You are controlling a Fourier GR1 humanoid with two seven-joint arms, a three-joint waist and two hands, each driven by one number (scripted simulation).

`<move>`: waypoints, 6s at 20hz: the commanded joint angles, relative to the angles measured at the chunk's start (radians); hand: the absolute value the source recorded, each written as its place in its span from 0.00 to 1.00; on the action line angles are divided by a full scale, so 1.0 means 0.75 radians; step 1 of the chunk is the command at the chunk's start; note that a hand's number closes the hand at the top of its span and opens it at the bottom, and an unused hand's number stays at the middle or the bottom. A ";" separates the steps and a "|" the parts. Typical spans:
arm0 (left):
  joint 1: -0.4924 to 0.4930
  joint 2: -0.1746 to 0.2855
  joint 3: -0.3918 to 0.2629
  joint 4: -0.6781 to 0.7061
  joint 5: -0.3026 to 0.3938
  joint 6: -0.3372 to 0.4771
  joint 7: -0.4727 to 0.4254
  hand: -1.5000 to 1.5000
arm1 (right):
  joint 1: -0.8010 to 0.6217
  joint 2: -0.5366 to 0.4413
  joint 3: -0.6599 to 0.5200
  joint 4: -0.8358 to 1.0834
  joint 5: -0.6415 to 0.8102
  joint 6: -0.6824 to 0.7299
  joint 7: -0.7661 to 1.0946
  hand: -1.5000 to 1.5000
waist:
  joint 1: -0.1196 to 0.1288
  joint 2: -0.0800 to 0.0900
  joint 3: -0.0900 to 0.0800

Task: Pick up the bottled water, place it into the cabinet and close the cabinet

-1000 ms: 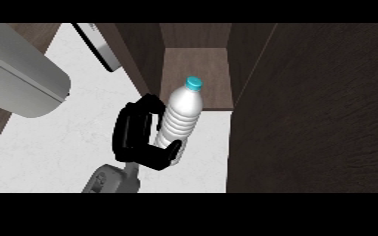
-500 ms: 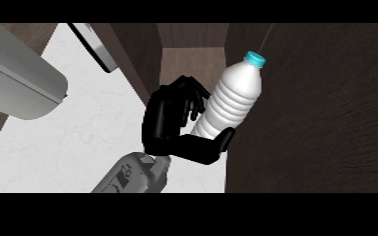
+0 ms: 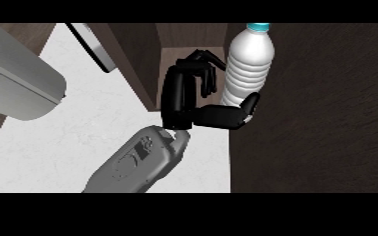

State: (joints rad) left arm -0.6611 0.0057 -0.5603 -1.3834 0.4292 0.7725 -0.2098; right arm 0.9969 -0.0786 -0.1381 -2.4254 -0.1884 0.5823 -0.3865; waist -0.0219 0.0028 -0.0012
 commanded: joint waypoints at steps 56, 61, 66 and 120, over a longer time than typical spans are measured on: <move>-0.694 -0.007 0.416 1.321 0.218 -0.506 -0.504 0.00 | -0.096 -0.012 -0.050 -0.129 -0.172 0.024 0.172 0.00 | -0.014 0.002 0.000; -0.640 -0.007 0.375 1.238 0.209 -0.545 -0.483 0.00 | -0.057 0.009 -0.028 -0.157 -0.140 0.048 0.164 0.00 | -0.001 -0.005 0.000; -0.430 -0.008 0.264 0.967 0.226 -0.523 -0.405 0.00 | -0.007 0.012 -0.026 -0.175 -0.181 0.056 0.167 0.00 | 0.031 -0.020 0.000; 1.200 0.676 0.184 -0.765 0.310 -0.636 -0.357 0.00 | -0.664 0.021 1.263 -0.194 0.536 -0.111 0.920 1.00 | 0.067 -0.019 -0.011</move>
State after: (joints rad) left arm 0.2077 0.4886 -0.4555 -1.9512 0.6389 0.3222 -0.4701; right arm 0.5866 -0.1258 0.5844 -2.4846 0.0467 0.5193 0.2226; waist 0.0221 -0.0125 -0.0062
